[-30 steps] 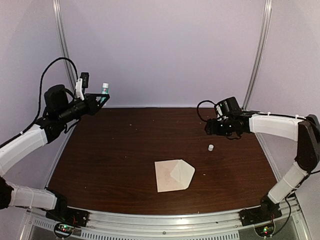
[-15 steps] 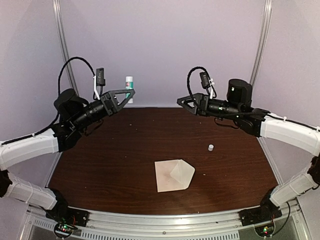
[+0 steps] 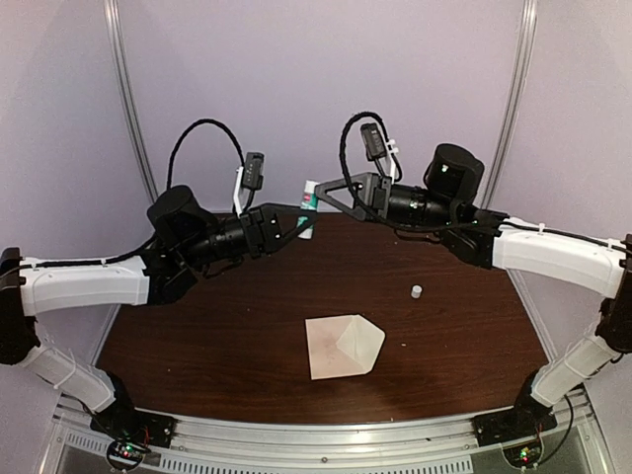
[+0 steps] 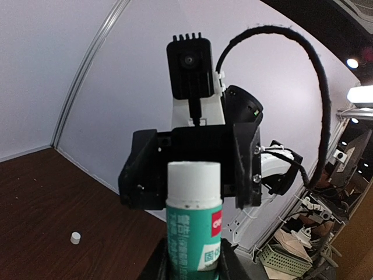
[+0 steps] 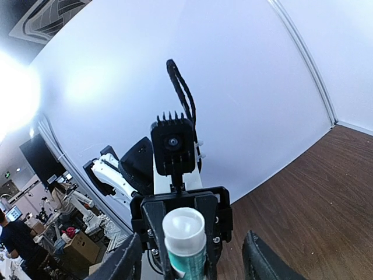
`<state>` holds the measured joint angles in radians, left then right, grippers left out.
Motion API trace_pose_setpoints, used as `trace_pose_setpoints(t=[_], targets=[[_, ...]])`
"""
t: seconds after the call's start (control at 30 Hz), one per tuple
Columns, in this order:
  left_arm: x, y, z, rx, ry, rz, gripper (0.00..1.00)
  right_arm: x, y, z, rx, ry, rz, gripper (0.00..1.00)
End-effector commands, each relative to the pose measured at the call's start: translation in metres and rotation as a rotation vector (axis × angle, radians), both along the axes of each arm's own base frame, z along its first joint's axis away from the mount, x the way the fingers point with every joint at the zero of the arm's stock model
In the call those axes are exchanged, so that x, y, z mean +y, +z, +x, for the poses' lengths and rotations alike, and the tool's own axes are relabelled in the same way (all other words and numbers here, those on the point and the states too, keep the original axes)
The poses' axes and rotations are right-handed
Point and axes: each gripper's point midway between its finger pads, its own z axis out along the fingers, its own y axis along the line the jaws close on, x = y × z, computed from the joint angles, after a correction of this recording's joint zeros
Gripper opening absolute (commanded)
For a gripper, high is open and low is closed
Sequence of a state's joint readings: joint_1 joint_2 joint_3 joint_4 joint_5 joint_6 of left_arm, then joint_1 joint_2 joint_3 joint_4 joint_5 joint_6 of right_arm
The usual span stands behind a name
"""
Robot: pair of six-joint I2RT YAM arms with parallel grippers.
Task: Place the letter into the envelope and seal it
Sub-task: Pass from the left arm to the right
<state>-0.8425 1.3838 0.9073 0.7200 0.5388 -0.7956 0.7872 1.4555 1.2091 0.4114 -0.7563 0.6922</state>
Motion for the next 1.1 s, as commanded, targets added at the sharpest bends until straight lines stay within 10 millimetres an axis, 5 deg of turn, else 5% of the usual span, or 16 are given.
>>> trace_pose_setpoints(t=[0.0,0.43,0.83,1.07], targets=[[0.000,0.034,-0.013,-0.085,-0.046,-0.095,0.10,0.016,0.013,-0.022,-0.041,0.119,0.030,0.56],[-0.006,0.025,-0.017,-0.070,-0.084,-0.062,0.11,0.022,0.015,-0.026,-0.030,0.142,0.061,0.28],[-0.010,0.014,-0.016,-0.047,-0.096,-0.022,0.11,0.022,0.018,-0.027,-0.024,0.152,0.080,0.15],[-0.011,0.011,-0.017,-0.041,-0.104,-0.014,0.11,0.023,0.014,-0.022,-0.019,0.122,0.067,0.27]])
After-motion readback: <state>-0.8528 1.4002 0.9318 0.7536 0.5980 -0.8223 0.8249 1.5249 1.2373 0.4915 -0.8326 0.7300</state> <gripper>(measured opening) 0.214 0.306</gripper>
